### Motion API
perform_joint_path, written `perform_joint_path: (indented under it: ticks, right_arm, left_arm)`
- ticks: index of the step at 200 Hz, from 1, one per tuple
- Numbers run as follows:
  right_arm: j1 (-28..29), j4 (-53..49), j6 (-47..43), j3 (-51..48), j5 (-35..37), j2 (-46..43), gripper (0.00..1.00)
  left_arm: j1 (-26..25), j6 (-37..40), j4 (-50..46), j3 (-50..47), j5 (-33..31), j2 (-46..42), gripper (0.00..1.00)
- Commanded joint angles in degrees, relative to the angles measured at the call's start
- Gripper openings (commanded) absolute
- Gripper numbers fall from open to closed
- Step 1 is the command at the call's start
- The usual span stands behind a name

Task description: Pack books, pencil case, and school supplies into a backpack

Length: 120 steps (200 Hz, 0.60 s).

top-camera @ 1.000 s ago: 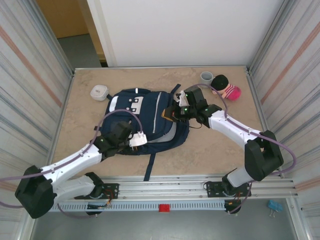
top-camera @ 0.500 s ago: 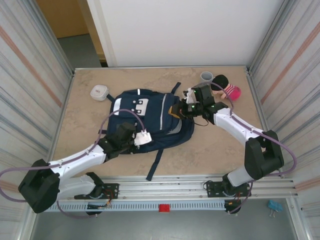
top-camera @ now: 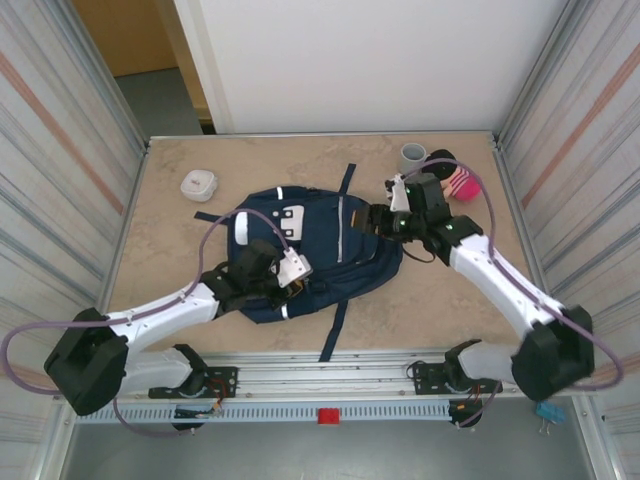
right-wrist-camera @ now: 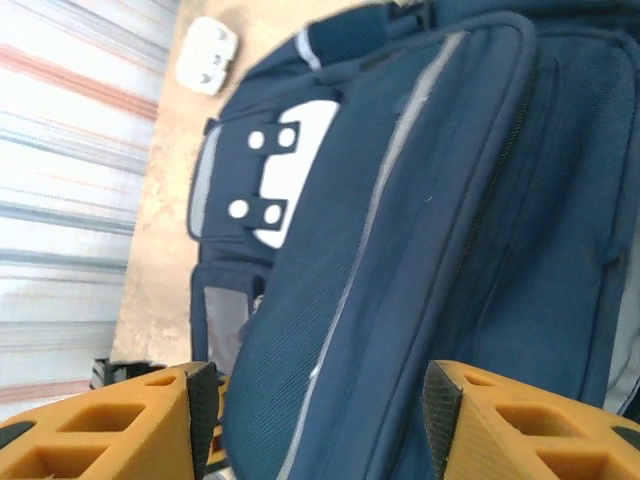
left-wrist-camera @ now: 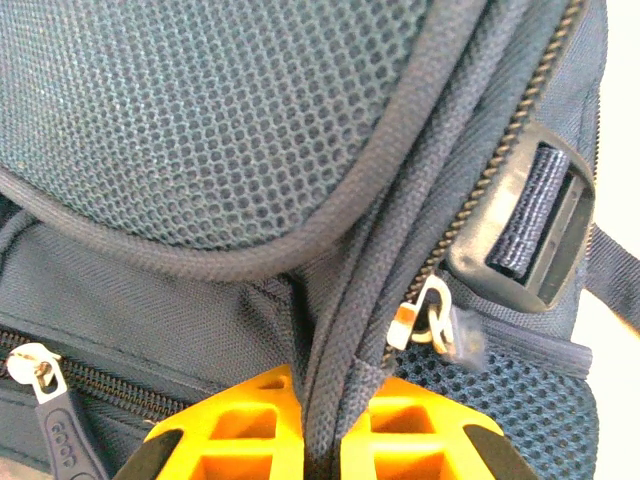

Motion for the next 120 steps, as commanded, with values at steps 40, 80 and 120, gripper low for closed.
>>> perform_joint_path:
  ticks: [40,80,120]
  right_arm:
    - [20.2,-1.2,2.3,-8.7,16.3,-13.6,0.56]
    - [26.4,12.3,4.1,-13.8,12.1,-8.1,0.56]
    - [29.9,13.0,-1.7,-9.4,10.4,0.8,0.54]
  left_arm:
    - [1.9,-8.5,2.6,3.4,16.3,0.0,0.00]
    - [4.7,-8.8,1.6,4.1,24.2,-0.3,0.00]
    - [5.6,-9.5,1.0,4.6,27.5,-0.2,0.00]
